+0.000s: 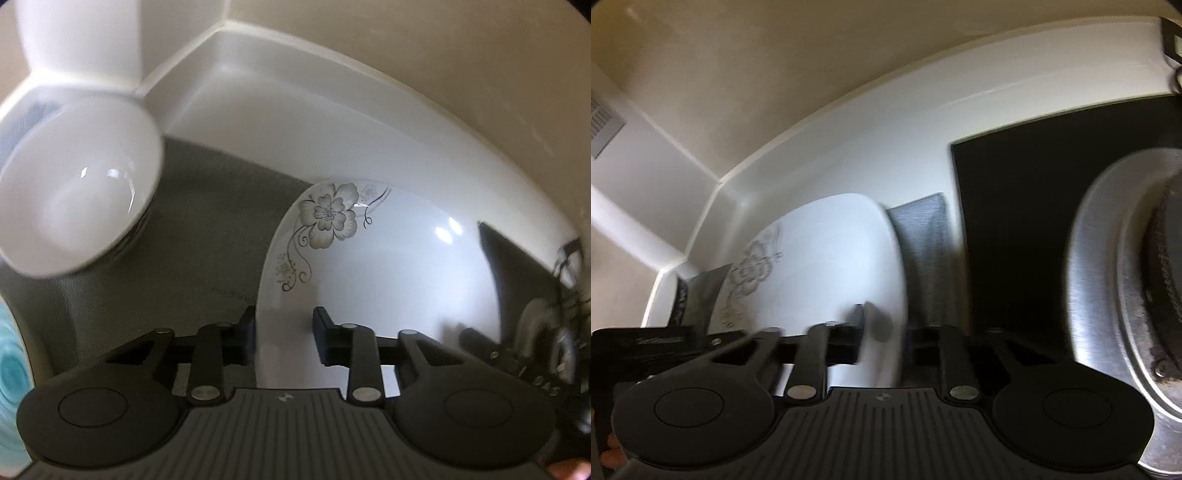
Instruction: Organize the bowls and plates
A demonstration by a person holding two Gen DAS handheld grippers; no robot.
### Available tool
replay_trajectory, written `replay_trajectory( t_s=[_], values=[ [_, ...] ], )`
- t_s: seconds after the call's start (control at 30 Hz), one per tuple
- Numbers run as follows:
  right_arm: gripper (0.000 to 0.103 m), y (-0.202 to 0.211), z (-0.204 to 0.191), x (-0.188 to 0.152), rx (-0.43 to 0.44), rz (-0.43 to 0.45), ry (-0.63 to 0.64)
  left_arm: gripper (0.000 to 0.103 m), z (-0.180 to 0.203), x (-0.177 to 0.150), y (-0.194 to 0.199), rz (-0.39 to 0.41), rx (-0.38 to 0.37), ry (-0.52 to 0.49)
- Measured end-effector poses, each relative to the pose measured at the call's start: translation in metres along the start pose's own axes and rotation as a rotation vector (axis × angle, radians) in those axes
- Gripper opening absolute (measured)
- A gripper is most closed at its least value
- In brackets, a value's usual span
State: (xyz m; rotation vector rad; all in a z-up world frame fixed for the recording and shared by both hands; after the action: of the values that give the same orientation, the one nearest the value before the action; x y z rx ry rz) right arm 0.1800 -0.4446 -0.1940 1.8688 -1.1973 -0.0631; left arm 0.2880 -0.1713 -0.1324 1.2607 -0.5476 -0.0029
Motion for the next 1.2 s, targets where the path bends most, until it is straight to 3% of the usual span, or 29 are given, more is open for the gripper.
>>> replay_trajectory(
  t_s=[0.3, 0.57, 1.2],
  values=[
    [0.019, 0.012, -0.001, 0.001, 0.018, 0.003, 0.003, 0.031, -0.011, -0.013, 0.022, 0.0, -0.091, 0.026],
    [0.018, 0.023, -0.008, -0.005, 0.028, -0.001, 0.03, 0.031, -0.014, -0.004, 0.031, 0.035, -0.091, 0.004],
    [0.018, 0.061, -0.015, -0.043, 0.036, -0.009, 0.022, 0.031, -0.025, -0.028, 0.057, 0.044, -0.123, -0.029]
  ],
)
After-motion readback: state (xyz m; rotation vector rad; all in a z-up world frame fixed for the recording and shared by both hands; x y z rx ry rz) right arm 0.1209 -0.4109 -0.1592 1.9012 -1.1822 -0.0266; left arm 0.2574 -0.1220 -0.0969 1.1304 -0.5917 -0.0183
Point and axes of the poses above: each gripper's, at about its wrist camera, not at the fingertips, and y roughly against the way its jaws point, z to its right, x to its top, the point moved 2 cm from there along -y, roughly the way its jaws point, and after that the axes turned 8 degrees about -y, right-handed, at the moved point
